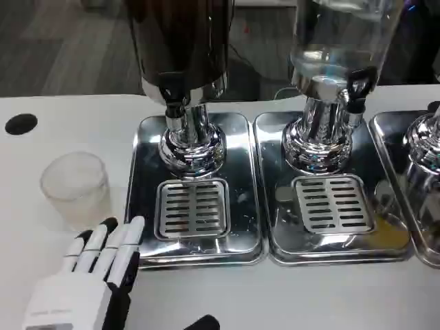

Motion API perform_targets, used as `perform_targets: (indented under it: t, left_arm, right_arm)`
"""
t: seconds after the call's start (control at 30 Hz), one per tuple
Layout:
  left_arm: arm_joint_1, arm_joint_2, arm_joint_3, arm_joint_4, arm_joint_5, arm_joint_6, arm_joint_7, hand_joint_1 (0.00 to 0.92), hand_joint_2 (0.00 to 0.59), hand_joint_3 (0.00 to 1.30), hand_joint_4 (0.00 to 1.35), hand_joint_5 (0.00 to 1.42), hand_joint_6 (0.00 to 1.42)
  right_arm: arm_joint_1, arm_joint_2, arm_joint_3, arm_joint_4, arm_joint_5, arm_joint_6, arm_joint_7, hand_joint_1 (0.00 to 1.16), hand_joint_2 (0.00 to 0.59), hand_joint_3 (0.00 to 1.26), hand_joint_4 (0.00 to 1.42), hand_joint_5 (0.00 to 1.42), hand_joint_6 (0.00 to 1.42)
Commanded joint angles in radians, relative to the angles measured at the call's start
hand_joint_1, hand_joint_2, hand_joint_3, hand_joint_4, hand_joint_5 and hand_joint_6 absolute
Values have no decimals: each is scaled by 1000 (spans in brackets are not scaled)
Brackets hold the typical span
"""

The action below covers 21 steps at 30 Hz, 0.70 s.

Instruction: Grasp the cup under the faucet to collect the drink, then remove the cup.

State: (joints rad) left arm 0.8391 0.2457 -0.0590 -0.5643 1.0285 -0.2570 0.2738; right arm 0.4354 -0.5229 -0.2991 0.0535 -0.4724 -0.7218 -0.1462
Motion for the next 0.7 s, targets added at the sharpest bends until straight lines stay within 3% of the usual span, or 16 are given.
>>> perform_targets:
  t: [0.03, 0.7]
  left_arm:
    - [-6, 6, -6, -2, 2, 10, -10, 0, 80, 53, 0, 58, 72]
    - [-30, 14, 1, 11, -21, 10, -8, 0, 77, 70, 0, 74, 97]
  right_arm:
    - [-8, -7, 6, 13, 12, -3, 3, 266, 467, 158, 0, 0, 0]
    - [-1, 7, 15, -10, 13, 8, 5, 273, 467, 165, 0, 0, 0]
